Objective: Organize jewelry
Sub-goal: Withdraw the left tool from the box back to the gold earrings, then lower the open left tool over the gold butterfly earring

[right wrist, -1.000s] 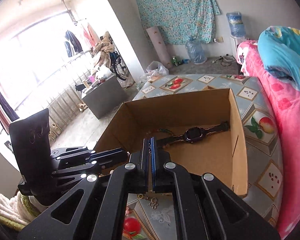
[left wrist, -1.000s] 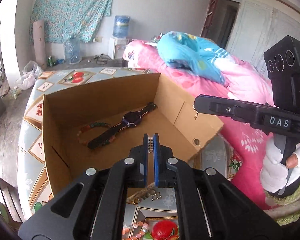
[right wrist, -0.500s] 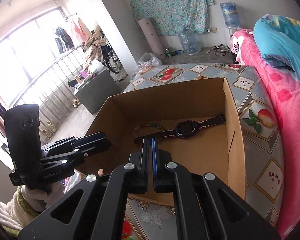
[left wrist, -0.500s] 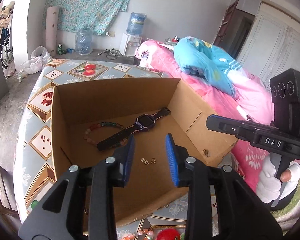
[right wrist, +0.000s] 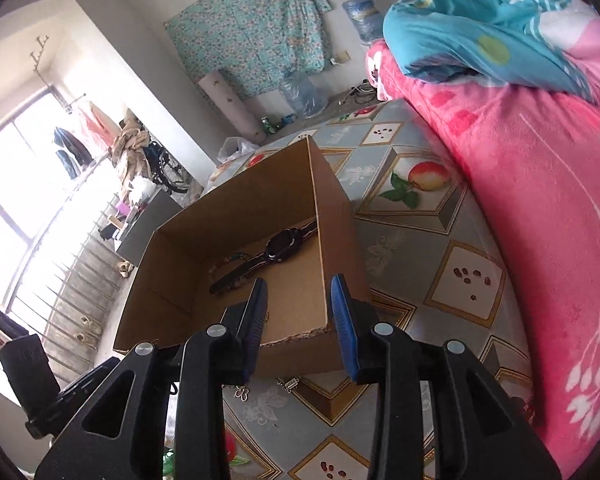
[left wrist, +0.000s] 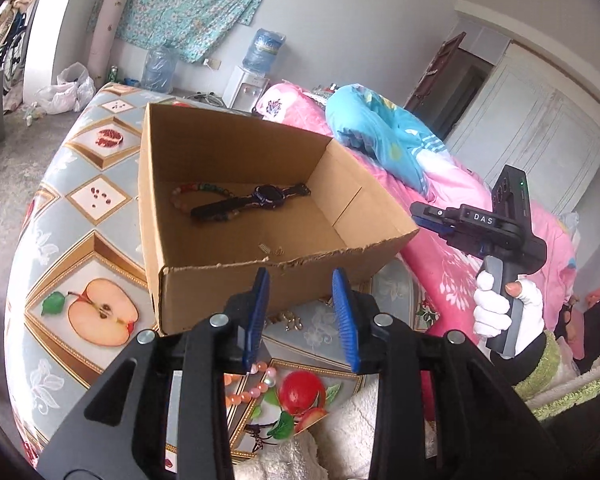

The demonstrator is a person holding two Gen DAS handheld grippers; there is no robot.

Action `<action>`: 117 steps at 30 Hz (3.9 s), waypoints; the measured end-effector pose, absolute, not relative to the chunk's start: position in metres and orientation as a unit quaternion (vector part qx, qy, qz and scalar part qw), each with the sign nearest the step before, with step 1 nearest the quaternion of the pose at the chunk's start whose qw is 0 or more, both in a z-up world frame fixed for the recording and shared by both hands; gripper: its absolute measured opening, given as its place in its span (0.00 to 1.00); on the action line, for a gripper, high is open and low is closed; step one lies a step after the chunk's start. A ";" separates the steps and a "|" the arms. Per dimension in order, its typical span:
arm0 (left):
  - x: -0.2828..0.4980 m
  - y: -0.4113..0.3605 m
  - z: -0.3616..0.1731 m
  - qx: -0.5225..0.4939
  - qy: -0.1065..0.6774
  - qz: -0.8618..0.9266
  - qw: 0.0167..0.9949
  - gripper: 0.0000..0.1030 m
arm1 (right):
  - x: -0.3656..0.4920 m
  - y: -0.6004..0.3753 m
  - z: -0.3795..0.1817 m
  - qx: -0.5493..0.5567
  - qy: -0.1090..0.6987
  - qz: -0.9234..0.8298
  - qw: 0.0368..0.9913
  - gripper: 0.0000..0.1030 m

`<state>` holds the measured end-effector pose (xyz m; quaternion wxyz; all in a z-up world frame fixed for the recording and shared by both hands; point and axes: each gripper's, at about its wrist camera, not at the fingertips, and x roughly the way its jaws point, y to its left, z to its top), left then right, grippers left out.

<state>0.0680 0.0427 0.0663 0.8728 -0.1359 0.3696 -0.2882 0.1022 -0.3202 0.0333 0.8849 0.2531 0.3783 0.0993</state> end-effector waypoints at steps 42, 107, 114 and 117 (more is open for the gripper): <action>0.060 -0.031 -0.005 -0.040 0.434 -0.312 0.844 0.34 | 0.051 -0.248 -0.006 0.107 0.416 0.134 0.893 0.38; 0.084 -0.087 -0.027 0.083 0.446 -0.298 0.840 0.19 | 0.066 -0.272 -0.044 0.232 0.421 0.197 0.854 0.14; 0.074 -0.103 -0.028 0.091 0.446 -0.323 0.830 0.19 | 0.065 -0.276 -0.048 0.242 0.421 0.195 0.852 0.14; 0.073 -0.102 -0.023 0.094 0.438 -0.315 0.837 0.19 | 0.064 -0.276 -0.048 0.244 0.421 0.196 0.852 0.14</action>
